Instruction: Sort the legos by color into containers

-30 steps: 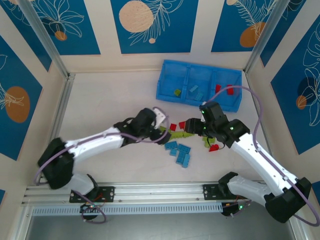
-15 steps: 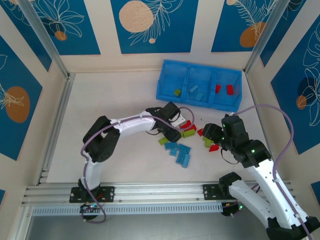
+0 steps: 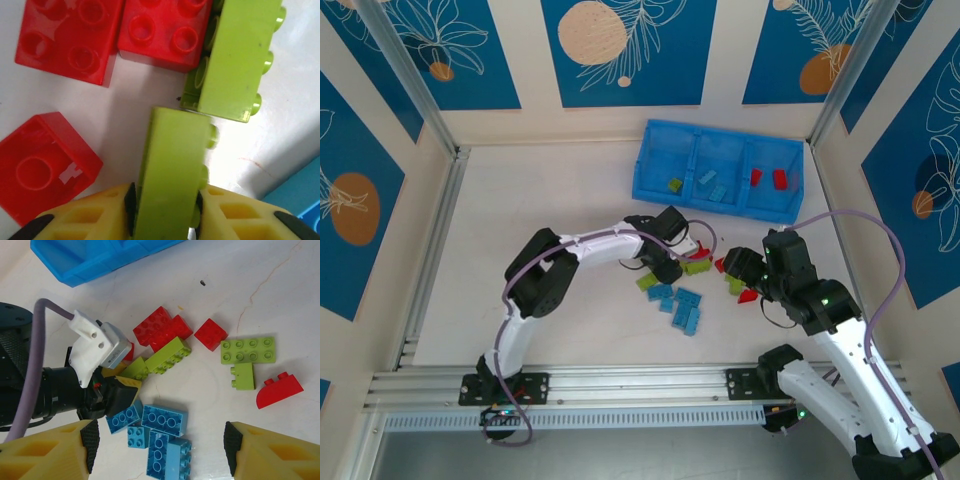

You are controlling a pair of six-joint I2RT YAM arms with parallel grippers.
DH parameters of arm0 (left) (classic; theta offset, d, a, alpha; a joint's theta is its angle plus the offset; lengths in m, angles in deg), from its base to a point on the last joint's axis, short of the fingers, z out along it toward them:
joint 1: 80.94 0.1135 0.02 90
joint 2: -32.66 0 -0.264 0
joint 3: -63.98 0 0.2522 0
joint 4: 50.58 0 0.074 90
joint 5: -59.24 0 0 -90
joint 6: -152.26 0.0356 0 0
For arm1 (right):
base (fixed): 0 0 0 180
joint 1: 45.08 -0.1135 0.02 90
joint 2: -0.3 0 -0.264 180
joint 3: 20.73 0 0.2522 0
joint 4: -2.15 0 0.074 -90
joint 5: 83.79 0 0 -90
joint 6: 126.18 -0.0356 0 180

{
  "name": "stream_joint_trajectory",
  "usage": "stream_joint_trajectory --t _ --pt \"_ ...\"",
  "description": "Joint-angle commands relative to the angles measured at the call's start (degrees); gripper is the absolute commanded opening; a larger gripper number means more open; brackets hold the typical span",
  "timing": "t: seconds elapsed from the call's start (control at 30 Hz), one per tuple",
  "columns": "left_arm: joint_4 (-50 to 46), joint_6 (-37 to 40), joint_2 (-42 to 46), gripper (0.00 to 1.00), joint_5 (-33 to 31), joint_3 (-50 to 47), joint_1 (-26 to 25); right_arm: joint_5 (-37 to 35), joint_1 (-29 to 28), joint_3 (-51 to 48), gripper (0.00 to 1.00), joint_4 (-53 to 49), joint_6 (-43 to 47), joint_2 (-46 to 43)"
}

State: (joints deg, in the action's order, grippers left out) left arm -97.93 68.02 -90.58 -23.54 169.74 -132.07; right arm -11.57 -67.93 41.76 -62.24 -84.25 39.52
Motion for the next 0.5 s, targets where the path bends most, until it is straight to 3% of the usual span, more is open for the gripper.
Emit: stream_joint_trajectory --t 0.0,0.17,0.27,0.37,0.47 --pt "-1.65 1.51 0.11 0.3 -0.03 1.49 -1.21 0.88 0.12 -0.07 0.69 -0.03 -1.23 -0.17" --pt "1.83 1.36 6.49 0.1 2.89 -2.11 -1.4 1.51 0.17 -0.03 0.69 0.36 -1.53 -0.21" --pt "4.61 0.28 12.86 0.07 3.55 -4.81 -1.27 1.35 0.25 0.23 0.69 0.26 -1.75 -0.85" --pt "7.6 -2.35 17.39 0.05 -0.63 -5.23 -0.13 1.27 0.25 -0.08 0.69 0.93 -2.2 -1.87" --pt "8.99 -5.03 16.15 0.04 -7.08 -0.42 2.96 1.95 0.26 -1.21 0.69 2.35 -2.8 -2.22"
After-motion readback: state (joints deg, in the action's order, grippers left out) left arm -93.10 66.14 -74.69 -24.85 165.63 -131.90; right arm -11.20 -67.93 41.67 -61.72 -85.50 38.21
